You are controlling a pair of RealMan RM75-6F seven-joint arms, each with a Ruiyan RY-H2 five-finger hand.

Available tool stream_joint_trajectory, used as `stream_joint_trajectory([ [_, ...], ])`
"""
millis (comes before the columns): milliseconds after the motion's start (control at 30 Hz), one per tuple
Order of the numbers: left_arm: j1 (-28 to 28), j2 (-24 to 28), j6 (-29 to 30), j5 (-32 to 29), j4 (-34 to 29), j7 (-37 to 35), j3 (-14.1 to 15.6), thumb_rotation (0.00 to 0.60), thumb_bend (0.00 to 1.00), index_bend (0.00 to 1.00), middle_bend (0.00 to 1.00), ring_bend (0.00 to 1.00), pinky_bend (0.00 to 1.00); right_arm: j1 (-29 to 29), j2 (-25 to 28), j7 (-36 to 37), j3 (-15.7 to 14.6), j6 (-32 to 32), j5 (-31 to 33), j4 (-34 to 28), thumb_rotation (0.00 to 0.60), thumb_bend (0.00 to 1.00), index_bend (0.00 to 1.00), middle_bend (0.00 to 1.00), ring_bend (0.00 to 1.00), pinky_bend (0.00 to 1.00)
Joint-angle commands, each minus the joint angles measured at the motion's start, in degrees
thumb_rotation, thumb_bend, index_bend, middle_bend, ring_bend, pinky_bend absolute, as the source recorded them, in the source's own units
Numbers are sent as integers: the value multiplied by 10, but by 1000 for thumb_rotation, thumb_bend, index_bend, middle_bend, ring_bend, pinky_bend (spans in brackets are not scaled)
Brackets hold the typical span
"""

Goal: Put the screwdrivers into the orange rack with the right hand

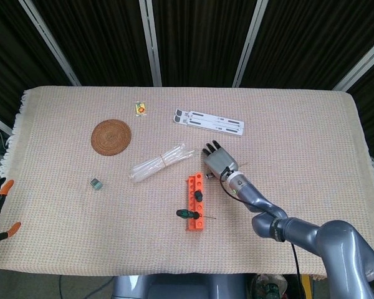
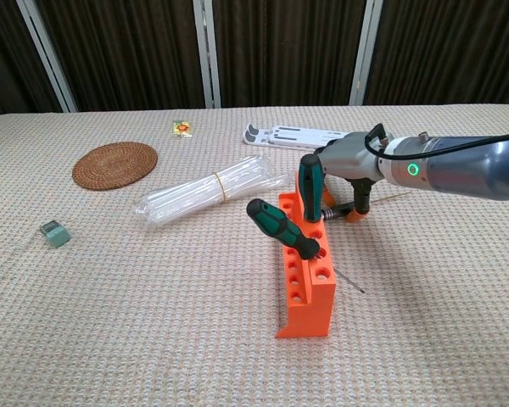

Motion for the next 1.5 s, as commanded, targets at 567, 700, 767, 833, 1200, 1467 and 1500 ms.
stream_joint_trajectory([
  [567, 2, 5, 3, 1, -3, 0, 1, 600, 209, 0, 0, 0, 0, -7, 5, 14, 6, 4, 7, -1, 600, 425, 583, 145, 0, 0],
  [700, 2, 5, 4, 2, -4, 1, 1, 600, 208, 0, 0, 0, 0, -13, 24, 35, 18, 10, 8, -27, 600, 434, 592, 156, 0, 0],
  [767, 2, 5, 4, 3, -5, 1, 1, 600, 208, 0, 0, 0, 0, -16, 35, 45, 23, 12, 9, -42, 600, 434, 597, 161, 0, 0],
  [833, 1, 5, 4, 5, -6, 2, 2, 600, 209, 0, 0, 0, 0, -22, 57, 60, 29, 18, 7, -69, 600, 434, 603, 167, 0, 0],
  [1200, -2, 8, 7, 18, -20, 11, 3, 600, 207, 0, 0, 0, 0, -71, 179, 233, 92, -9, 43, -228, 600, 434, 646, 215, 0, 0],
  [1467, -8, 11, 5, 32, -40, 25, 6, 600, 208, 0, 0, 0, 0, -109, 285, 450, 186, -142, 47, -328, 600, 435, 677, 248, 0, 0],
  [1500, -8, 11, 5, 33, -41, 26, 7, 600, 208, 0, 0, 0, 0, -113, 290, 470, 196, -155, 47, -332, 600, 435, 679, 251, 0, 0],
])
